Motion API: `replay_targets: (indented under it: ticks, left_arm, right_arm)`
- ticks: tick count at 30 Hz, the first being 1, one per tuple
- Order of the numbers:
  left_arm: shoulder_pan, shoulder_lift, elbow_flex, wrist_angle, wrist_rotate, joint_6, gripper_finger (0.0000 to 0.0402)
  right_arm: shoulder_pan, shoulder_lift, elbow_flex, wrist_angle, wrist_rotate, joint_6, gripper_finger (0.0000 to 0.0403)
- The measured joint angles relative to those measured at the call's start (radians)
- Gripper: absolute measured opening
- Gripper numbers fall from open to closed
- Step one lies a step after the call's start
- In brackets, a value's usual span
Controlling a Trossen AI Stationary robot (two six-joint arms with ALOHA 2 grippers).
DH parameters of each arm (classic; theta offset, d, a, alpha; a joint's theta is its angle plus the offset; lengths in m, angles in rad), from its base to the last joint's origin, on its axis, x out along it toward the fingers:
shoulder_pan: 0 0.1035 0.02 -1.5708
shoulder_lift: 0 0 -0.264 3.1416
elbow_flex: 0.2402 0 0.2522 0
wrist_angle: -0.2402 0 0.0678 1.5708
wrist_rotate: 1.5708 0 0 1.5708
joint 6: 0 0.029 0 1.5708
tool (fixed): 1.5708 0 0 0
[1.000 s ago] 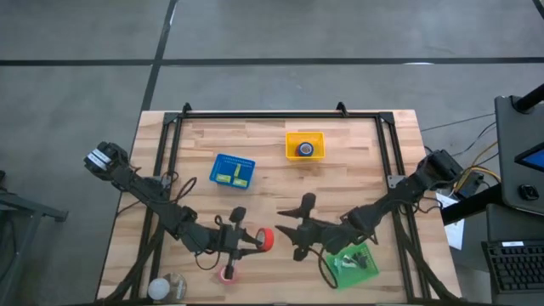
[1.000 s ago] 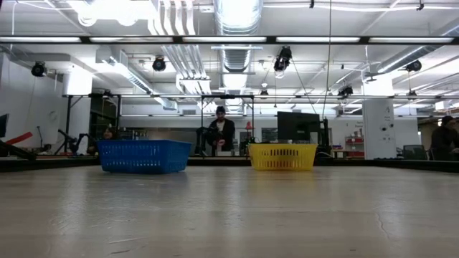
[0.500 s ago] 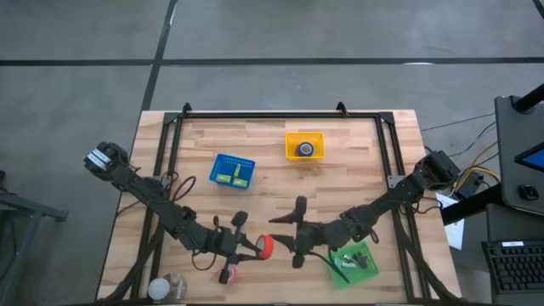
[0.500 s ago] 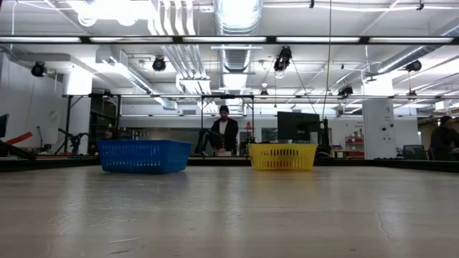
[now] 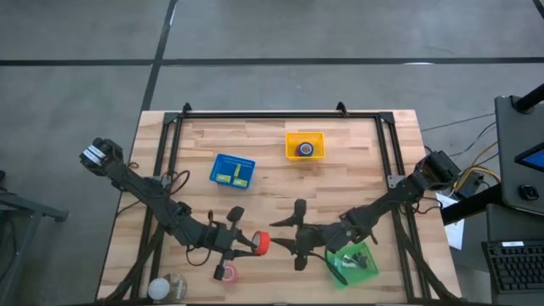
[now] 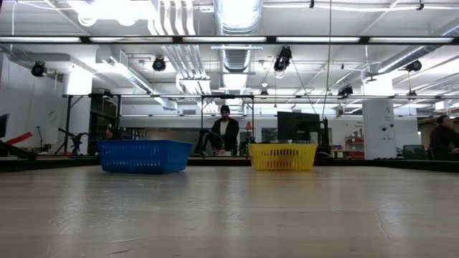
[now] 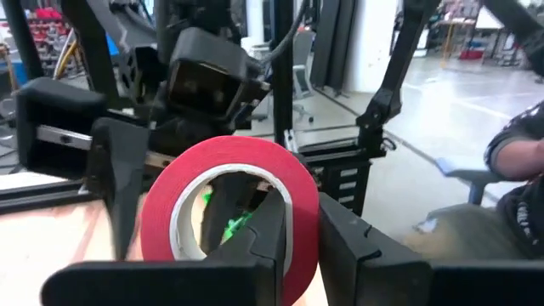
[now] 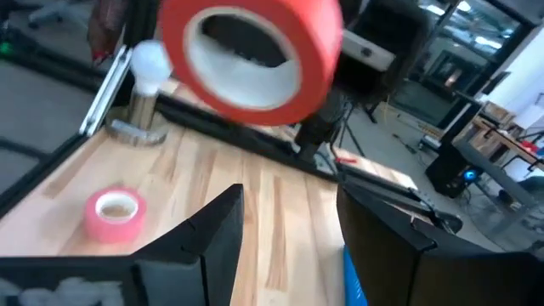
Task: Pick and place Stapler, Stapler remover, tape
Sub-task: Put the orange tape into the yellow bin
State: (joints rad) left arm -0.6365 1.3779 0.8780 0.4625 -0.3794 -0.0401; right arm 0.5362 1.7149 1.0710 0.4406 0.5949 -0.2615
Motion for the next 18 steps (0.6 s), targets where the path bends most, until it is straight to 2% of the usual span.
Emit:
replay_targets:
  ticks: [9,15,18]
  left_arm:
    - [0.002,0.006,-0.001,-0.035,-0.011,-0.011,0.005]
    - [0.008,0.007,-0.015,-0.023,-0.013,-0.012,0.0049]
    - [0.015,0.007,-0.016,-0.02,-0.013,-0.017,0.0052]
  right_arm:
    - [-0.006,-0.001,0.002,0.12,-0.022,-0.027,0.0205]
    - [-0.023,-0.001,0.004,0.155,-0.034,-0.03,0.02]
    - [-0.041,-0.001,0.006,0.154,-0.09,-0.024,0.0194]
